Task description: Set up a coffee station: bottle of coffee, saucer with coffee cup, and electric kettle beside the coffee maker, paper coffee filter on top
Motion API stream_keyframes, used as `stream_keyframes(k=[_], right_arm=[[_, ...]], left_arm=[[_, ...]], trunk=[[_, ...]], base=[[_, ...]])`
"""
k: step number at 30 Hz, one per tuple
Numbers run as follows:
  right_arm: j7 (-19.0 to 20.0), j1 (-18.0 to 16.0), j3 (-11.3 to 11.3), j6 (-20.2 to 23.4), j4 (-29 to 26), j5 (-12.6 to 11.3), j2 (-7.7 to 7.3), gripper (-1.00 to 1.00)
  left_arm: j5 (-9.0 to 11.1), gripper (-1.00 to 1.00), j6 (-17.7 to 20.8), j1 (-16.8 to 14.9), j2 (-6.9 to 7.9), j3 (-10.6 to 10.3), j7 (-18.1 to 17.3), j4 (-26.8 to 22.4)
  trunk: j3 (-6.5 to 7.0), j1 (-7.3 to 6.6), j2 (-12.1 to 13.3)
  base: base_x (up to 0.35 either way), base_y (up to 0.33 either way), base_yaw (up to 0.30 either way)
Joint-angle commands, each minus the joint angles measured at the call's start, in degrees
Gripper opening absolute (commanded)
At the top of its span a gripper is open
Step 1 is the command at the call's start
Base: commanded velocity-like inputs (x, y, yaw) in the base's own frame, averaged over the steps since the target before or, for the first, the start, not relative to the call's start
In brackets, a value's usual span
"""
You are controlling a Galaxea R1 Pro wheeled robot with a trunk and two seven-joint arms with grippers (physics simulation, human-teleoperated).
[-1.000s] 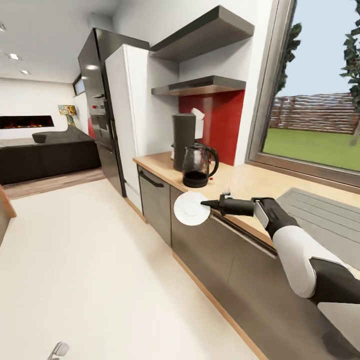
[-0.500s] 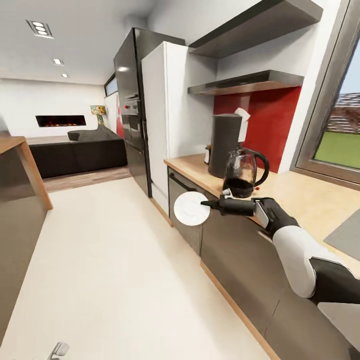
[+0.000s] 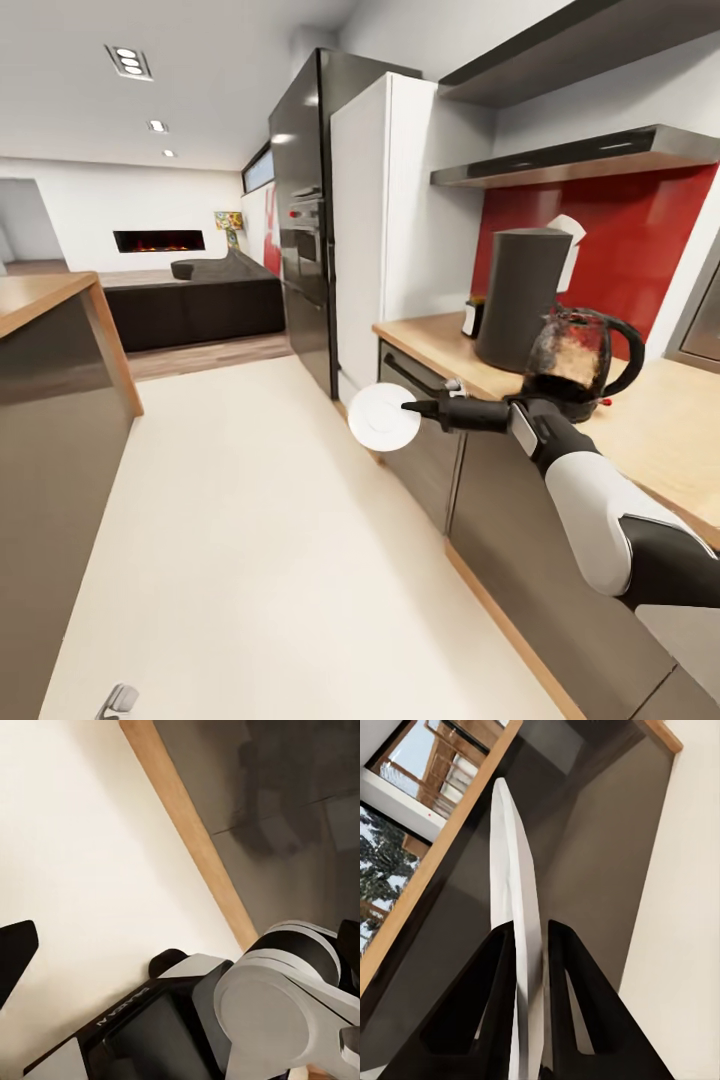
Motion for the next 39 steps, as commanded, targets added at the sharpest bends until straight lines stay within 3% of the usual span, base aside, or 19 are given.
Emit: stream_keyframes(k=[1, 27, 39], right_arm=[[0.22, -0.05, -0.26, 0.65, 0.03, -0.08, 0.02, -1.0], [0.29, 0.0, -0.21, 0.69, 0.05, -0.08, 0.02, -1.0], [0.31, 0.0, -0.26, 0.7, 0.03, -0.08, 0.01, -1.0]], left_arm=[[0.54, 1.0, 0.6, -0.05, 0.04, -0.4, -0.1, -0.04], [0.54, 1.0, 0.6, -0.05, 0.04, -0.33, -0.1, -0.04], [0.54, 1.0, 0.6, -0.05, 0.04, -0.33, -0.1, -0.04]], trunk=[[-0.06, 0.02, -0.03], [-0.06, 0.02, -0.03], [-0.06, 0.02, -0.03]], base=[[0.259, 0.254, 0.004], [0.282, 0.215, -0.004], [0.307, 0.164, -0.204]])
